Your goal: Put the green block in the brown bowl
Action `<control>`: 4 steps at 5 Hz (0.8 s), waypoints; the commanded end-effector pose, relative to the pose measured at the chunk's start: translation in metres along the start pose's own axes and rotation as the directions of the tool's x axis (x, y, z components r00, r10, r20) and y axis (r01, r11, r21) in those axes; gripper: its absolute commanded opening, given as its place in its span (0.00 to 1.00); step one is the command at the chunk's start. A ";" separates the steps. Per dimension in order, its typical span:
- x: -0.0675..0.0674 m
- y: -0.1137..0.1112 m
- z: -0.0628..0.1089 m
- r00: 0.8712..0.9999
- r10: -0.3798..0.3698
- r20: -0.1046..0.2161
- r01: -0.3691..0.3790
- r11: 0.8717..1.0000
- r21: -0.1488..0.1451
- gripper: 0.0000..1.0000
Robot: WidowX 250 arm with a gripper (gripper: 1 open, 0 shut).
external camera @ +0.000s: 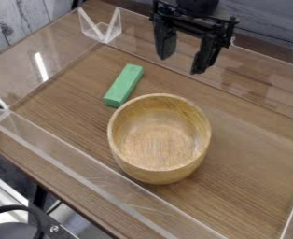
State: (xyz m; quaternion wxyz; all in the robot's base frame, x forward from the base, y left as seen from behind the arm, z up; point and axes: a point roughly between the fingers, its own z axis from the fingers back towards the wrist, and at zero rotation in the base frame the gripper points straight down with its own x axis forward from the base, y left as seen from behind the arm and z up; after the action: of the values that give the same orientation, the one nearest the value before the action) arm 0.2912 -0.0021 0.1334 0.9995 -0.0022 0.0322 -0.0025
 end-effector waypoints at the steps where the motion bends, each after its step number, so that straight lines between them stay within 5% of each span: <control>1: 0.002 0.019 0.003 1.000 0.020 -0.019 -0.020 1.000 0.017 1.00; 3: -0.030 0.066 -0.009 0.995 0.092 0.033 -0.094 0.991 0.100 1.00; 4: -0.037 0.090 -0.020 0.995 0.078 0.056 -0.083 0.991 0.104 1.00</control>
State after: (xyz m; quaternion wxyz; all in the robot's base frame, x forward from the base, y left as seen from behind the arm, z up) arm 0.2484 0.0879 0.1005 0.9976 0.0435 0.0354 0.0415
